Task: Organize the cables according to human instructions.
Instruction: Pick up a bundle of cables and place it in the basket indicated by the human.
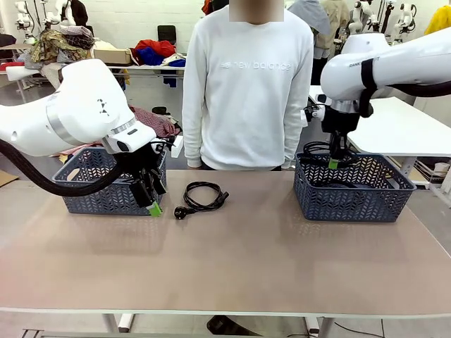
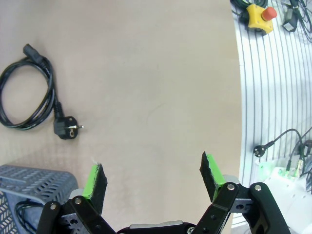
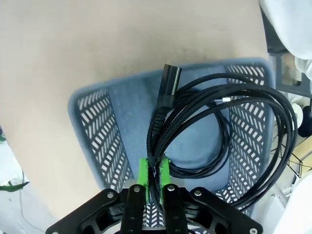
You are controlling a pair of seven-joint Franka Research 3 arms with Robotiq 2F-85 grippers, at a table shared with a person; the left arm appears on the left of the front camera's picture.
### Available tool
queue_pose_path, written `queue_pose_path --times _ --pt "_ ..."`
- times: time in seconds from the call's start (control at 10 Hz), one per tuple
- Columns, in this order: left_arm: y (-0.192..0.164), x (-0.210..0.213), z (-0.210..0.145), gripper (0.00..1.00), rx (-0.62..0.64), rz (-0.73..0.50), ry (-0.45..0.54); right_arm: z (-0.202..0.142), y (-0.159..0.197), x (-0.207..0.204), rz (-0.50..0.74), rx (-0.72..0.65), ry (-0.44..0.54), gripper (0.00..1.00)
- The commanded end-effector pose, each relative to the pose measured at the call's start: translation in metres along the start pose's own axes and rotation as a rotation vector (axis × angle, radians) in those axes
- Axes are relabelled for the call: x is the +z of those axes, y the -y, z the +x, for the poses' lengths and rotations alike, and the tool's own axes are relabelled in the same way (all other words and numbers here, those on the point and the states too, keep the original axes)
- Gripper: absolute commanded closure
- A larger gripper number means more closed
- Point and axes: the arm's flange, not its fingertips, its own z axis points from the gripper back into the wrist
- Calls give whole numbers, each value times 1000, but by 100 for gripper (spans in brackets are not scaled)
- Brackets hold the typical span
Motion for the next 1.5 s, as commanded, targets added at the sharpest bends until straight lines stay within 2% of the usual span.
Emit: queue_pose_path --times 0.0,0.3,0.9,1.0,1.1,1.2,1.3,1.4 --pt "0 1 0 0 1 3 0 -16 -2 -1 -23 37 52 89" --pt "0 1 0 0 1 3 0 -34 -1 -7 -22 66 60 89" --pt "0 1 0 0 1 3 0 -45 -2 -23 -18 77 34 89" --pt "0 1 0 0 1 3 0 -45 -1 -24 -16 79 34 69" --pt "0 1 0 0 1 3 0 -45 2 -26 -14 60 50 69" --pt "0 1 0 0 1 3 0 -45 2 -26 -6 69 53 49" --pt "0 1 0 0 1 3 0 -44 3 -23 2 68 62 65" --pt "0 1 0 0 1 3 0 -44 4 -19 5 57 59 29"
